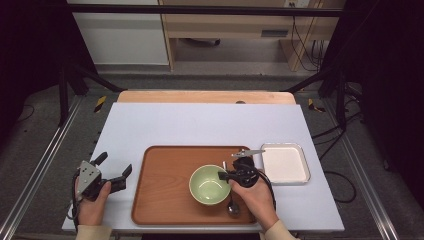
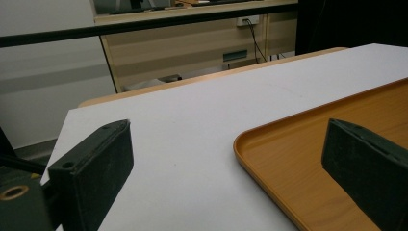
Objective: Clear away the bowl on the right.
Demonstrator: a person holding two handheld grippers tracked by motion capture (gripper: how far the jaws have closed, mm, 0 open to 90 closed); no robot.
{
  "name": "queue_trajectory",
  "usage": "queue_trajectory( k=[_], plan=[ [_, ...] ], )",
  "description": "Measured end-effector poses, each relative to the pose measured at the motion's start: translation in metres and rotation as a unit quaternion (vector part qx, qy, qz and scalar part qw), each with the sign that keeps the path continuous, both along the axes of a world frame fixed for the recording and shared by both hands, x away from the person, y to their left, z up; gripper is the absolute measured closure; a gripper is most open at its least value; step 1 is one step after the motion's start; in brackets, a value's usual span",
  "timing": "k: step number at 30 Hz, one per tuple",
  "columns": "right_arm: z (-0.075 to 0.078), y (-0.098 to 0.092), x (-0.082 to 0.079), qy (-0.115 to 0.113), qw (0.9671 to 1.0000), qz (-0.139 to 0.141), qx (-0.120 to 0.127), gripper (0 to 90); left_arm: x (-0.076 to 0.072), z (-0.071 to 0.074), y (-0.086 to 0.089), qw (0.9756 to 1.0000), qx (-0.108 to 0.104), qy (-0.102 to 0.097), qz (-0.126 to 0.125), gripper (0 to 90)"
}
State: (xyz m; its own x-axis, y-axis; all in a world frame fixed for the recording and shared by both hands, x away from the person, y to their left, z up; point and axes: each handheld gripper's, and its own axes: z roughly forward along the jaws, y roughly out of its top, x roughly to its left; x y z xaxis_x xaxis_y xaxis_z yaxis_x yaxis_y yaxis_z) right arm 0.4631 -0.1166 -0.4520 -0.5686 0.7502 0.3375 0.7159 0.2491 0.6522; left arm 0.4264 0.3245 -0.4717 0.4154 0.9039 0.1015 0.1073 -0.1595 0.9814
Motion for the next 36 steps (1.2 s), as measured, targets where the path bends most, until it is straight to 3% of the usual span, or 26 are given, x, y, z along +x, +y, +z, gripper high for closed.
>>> queue_trajectory(
  k=[19,27,36],
  plan=[
    [0.002,-0.005,0.000,-0.007,0.9999,0.003,0.011,78.2,-0.001,0.000,0.000,1.0000,-0.001,-0.003,0.001,3.6],
    [0.016,-0.016,-0.003,-0.043,0.9990,-0.007,-0.003,63.1,0.000,0.000,0.000,1.0000,0.001,0.000,0.002,3.6],
    [0.029,-0.028,-0.003,-0.092,0.9957,0.008,-0.008,45.7,-0.001,0.000,0.001,1.0000,0.001,-0.001,0.003,3.6]
  ],
)
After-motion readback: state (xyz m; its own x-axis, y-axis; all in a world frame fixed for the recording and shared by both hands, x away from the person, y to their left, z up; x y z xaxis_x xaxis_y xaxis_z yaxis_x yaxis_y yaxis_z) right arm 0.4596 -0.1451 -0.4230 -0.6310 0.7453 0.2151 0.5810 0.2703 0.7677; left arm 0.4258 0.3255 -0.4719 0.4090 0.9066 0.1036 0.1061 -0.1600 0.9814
